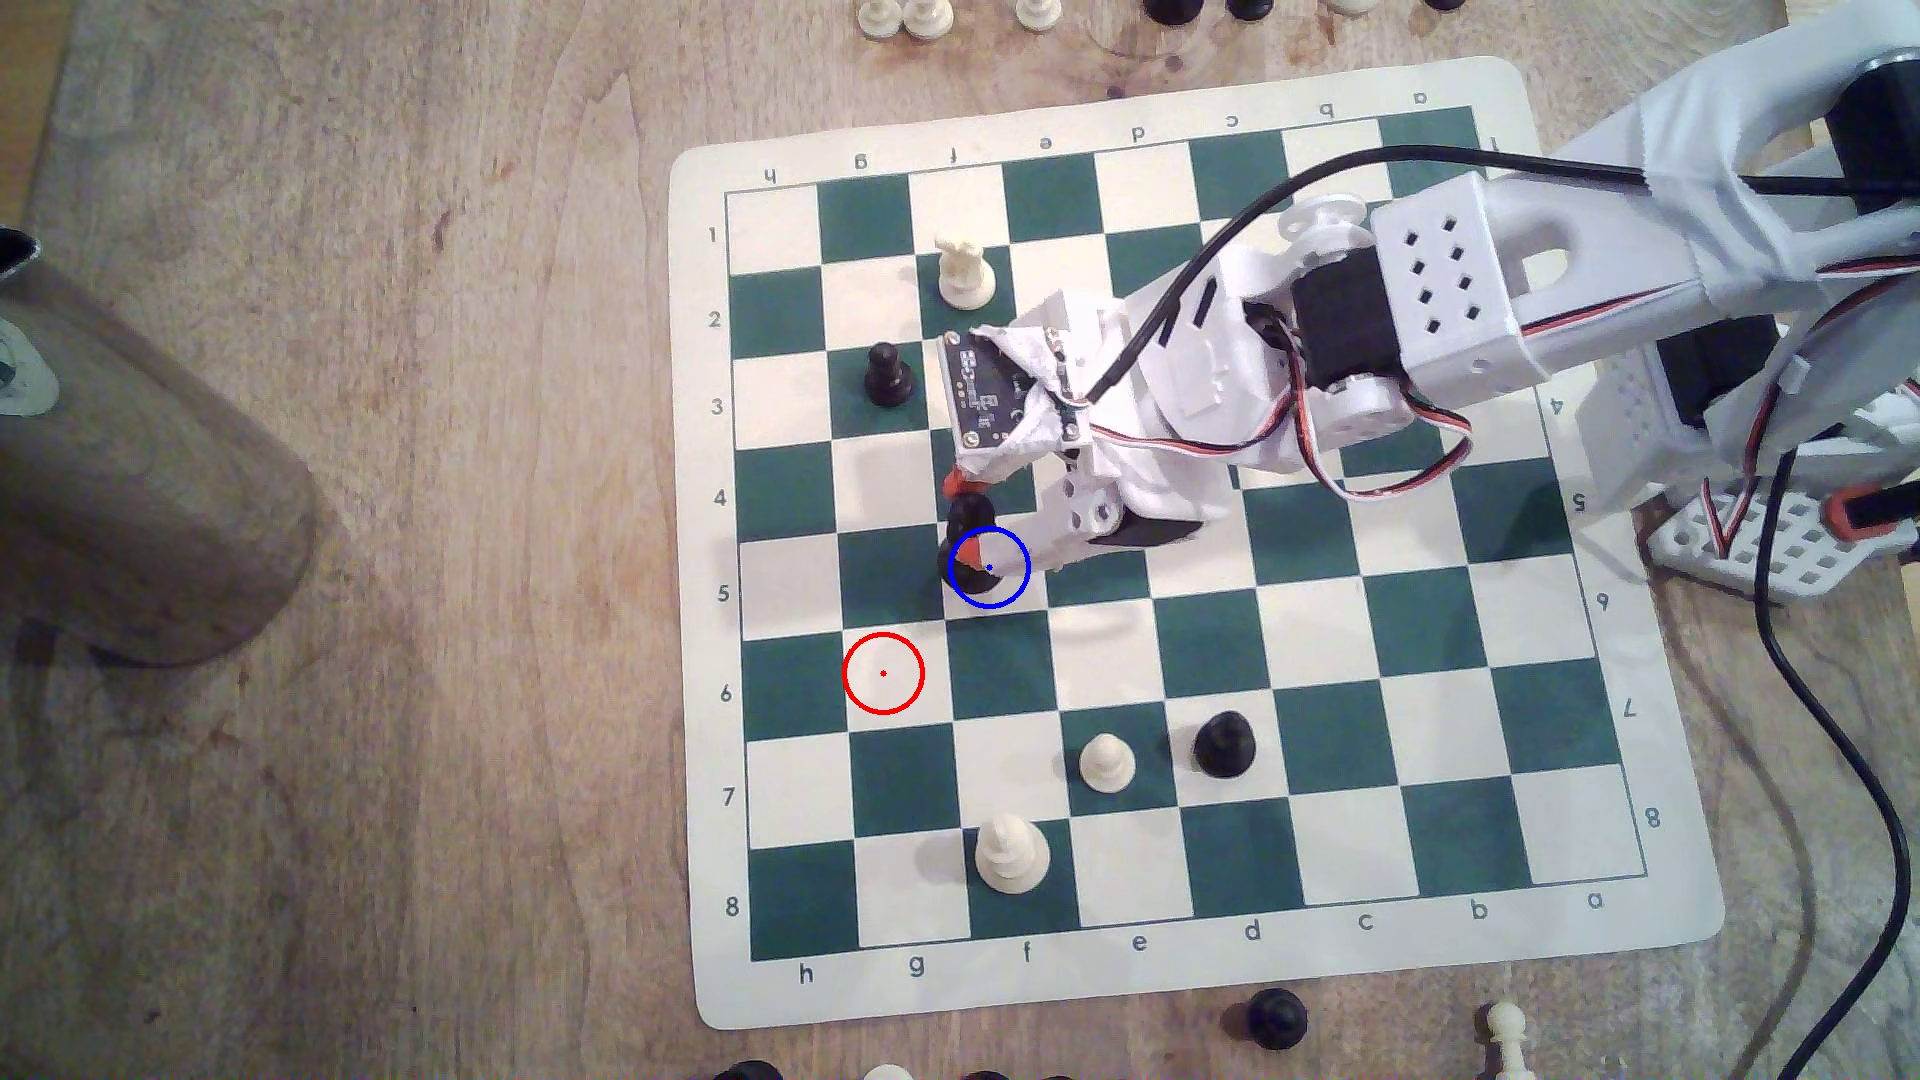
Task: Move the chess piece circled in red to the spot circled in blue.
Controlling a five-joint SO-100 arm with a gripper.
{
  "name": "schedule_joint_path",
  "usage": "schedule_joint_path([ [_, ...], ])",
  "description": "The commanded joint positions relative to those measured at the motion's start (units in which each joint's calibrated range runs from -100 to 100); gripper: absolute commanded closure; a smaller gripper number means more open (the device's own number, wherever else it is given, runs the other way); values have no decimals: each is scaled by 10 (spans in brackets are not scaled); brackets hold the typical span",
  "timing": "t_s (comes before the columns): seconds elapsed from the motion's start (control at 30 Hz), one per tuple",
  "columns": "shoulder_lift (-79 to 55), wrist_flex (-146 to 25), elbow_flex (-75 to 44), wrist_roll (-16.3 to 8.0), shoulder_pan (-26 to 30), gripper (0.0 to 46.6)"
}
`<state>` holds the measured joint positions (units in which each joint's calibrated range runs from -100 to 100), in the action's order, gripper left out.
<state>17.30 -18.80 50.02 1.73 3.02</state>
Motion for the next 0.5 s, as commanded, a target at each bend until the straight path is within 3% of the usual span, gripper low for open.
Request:
schedule_joint_path([
  [0.0,8,17,-6,2,-6,463],
  [0.47,-19,22,2,3,-10,463],
])
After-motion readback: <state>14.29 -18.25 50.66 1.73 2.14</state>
